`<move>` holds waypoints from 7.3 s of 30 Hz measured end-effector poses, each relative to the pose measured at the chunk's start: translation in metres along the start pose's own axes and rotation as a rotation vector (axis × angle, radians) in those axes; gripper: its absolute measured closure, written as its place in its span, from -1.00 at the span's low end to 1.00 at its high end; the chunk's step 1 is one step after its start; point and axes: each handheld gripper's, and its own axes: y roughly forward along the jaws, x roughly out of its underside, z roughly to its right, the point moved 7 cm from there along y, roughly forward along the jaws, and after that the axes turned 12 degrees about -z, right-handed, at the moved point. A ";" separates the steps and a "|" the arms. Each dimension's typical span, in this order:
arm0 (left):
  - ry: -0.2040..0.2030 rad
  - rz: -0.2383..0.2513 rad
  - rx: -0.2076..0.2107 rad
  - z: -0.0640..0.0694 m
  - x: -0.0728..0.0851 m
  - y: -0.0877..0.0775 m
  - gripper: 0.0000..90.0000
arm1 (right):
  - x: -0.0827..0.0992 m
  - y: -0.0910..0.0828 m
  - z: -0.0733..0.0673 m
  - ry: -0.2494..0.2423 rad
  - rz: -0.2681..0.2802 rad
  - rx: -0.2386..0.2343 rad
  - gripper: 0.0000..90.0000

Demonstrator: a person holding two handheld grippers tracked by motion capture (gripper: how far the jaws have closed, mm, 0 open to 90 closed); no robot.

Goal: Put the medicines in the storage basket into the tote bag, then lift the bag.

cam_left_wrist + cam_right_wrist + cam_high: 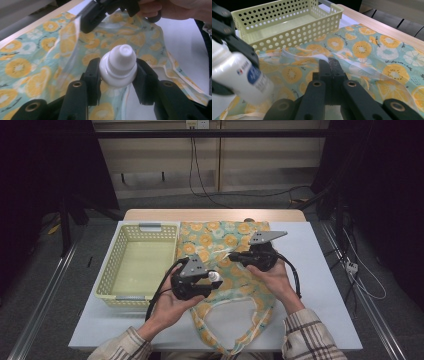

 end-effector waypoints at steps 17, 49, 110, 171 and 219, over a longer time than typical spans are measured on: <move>-0.016 -0.068 -0.005 -0.011 -0.002 0.063 0.34 | -0.003 -0.010 0.001 0.012 0.028 0.024 1.00; -0.134 -0.107 -0.034 -0.043 0.002 0.103 0.06 | 0.002 -0.003 0.003 0.023 0.008 0.035 1.00; 0.026 -0.268 0.136 0.012 0.056 0.087 -0.10 | 0.007 0.002 0.003 0.027 -0.008 0.023 1.00; -0.098 0.250 0.123 -0.023 -0.038 -0.030 1.00 | -0.034 -0.036 0.019 0.027 0.123 0.073 1.00; 0.000 0.391 0.068 -0.038 -0.104 -0.121 1.00 | -0.126 -0.120 0.074 0.043 0.245 0.292 1.00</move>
